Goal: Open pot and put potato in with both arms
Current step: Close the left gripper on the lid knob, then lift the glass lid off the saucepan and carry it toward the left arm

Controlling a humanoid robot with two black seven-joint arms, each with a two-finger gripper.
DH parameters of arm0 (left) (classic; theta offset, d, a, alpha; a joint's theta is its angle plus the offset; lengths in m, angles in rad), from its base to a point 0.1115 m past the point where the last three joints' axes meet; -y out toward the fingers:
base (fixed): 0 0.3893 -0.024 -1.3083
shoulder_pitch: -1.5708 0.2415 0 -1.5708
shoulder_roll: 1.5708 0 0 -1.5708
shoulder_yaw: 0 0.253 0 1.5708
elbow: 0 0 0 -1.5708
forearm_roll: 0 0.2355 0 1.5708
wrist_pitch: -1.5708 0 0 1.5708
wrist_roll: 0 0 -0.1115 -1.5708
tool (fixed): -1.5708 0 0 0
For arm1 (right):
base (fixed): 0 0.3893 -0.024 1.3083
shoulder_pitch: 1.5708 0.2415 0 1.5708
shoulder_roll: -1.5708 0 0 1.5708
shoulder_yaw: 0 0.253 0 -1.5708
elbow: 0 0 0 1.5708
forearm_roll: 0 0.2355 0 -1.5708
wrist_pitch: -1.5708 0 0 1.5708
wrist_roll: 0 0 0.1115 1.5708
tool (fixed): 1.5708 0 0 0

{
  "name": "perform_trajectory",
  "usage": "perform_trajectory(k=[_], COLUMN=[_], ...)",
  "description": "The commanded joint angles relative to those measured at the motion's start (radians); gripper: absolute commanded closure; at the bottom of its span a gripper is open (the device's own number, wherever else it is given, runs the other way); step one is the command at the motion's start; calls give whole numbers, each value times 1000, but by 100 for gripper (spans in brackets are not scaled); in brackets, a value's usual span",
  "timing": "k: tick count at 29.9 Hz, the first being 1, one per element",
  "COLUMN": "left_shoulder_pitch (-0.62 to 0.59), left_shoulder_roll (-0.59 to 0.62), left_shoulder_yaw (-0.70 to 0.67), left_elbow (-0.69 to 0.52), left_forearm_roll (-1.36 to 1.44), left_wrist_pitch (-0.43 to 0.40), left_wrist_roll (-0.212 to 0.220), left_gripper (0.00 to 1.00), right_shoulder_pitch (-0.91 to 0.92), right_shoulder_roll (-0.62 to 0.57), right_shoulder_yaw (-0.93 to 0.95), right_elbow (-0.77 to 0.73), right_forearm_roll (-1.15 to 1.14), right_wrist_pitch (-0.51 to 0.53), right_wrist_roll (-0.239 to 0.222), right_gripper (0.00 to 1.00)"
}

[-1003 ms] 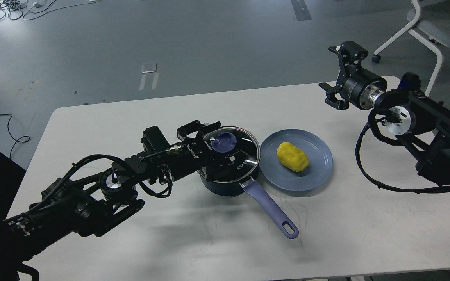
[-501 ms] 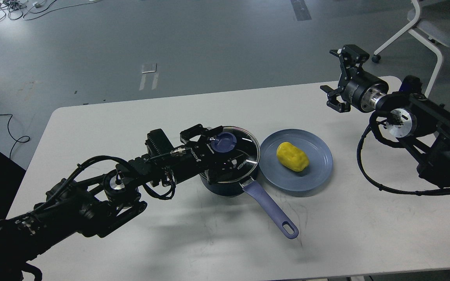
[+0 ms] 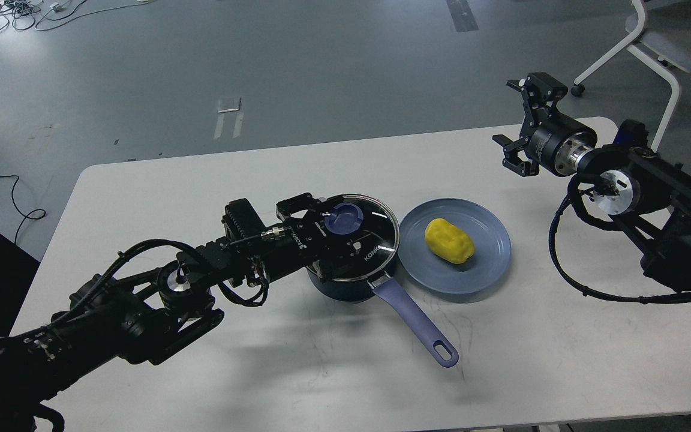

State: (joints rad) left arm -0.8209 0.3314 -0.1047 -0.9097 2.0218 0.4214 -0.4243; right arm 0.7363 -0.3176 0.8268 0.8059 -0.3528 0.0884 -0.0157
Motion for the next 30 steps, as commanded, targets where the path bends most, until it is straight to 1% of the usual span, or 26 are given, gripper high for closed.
perform_trajectory(k=[1, 3, 4, 6, 8, 15, 21, 26, 27, 28, 30], left_shoulder_pitch=[-3, -3, -3, -3, -4, -10, -63, -106, -122, -136, -145], left_shoulder_roll=[1, 1, 1, 5, 6, 11, 26, 69, 81, 99, 145], left_shoulder_yaw=[0, 0, 0, 0, 0, -3, -1, -3, -3, -1, -1], left_elbow=[0, 0, 0, -1, -1, -12, -43, -81, -81, -81, -81], left_forearm_roll=[2, 2, 2, 3, 3, -6, -78, -104, -118, -129, -130], left_wrist_pitch=[-1, -1, -1, -1, 0, 0, -4, -7, -7, -7, -7], left_wrist_roll=[-2, -2, -4, -4, -7, -17, -22, -22, -22, -22, -25], left_gripper=[36, 40, 46, 48, 52, 54, 53, 53, 51, 50, 50], right_shoulder_pitch=[0, 0, 0, 0, 0, 2, 2, 11, 12, 12, 15], right_shoulder_roll=[0, 0, 0, 0, 0, 0, 0, 0, 0, 2, 6], right_shoulder_yaw=[0, 0, -2, -2, -3, -3, -3, -2, -2, -3, -3], right_elbow=[-2, -11, -16, -16, -16, -21, -21, -21, -21, -21, -19], right_forearm_roll=[-2, -2, -2, 0, -2, -2, -2, 0, 0, 0, 0], right_wrist_pitch=[-1, -1, -1, -1, -1, -1, -1, -1, -1, -1, -1], right_wrist_roll=[0, 0, 0, 0, 0, 0, 0, 0, 0, 0, 0], right_gripper=[0, 0, 0, 0, 0, 0, 0, 0, 0, 0, 0])
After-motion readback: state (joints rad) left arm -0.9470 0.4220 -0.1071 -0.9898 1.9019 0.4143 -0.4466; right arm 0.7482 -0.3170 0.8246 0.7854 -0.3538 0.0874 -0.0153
